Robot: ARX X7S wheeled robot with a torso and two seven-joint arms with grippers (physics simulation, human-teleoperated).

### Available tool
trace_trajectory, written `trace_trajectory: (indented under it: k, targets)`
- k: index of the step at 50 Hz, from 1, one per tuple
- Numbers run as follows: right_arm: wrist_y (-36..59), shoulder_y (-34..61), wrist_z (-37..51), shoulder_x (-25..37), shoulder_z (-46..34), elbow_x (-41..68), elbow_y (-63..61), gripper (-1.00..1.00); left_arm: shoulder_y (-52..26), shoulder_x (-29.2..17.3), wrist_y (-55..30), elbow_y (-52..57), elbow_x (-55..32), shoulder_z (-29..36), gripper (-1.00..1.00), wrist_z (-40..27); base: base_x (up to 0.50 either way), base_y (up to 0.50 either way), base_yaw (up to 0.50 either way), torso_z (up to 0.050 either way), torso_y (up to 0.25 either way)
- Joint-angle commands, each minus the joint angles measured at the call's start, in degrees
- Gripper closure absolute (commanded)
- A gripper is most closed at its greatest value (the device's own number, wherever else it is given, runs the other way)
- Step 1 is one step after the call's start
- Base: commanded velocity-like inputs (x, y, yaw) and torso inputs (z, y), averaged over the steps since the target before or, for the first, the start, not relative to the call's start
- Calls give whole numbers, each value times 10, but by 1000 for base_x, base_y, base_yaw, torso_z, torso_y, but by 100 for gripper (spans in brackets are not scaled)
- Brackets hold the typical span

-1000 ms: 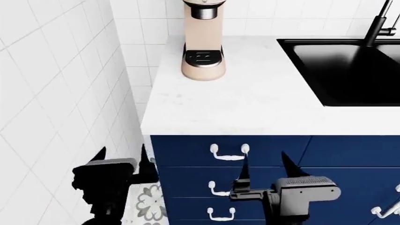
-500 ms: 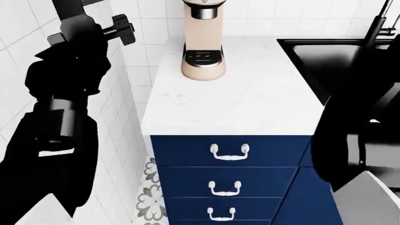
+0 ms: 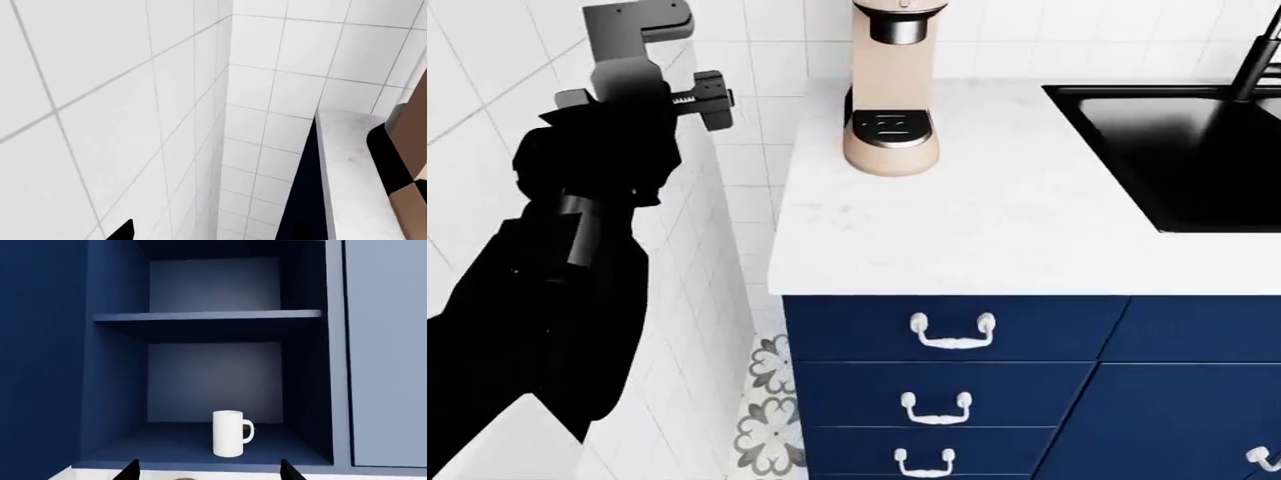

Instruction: Pick the mug from the cabinet, place it under the coffee machine dispenser, and press the start button.

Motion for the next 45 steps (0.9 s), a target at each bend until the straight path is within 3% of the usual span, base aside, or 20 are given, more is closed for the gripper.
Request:
trace_trajectory:
  k: [1, 7, 45]
  targets:
    - [-10, 31, 49, 16, -46, 60, 62, -100, -4, 3, 3, -14, 7, 3, -100, 10, 0, 0, 0, 0, 0]
    - [-21, 30, 49, 16, -76, 62, 61, -100, -4, 3, 0, -14, 6, 0, -100, 15, 155, 0, 0, 0, 0]
    - [-16, 31, 61, 20, -99, 107, 81, -100, -8, -2, -8, -14, 6, -16, -100, 18, 500, 0, 0, 0, 0]
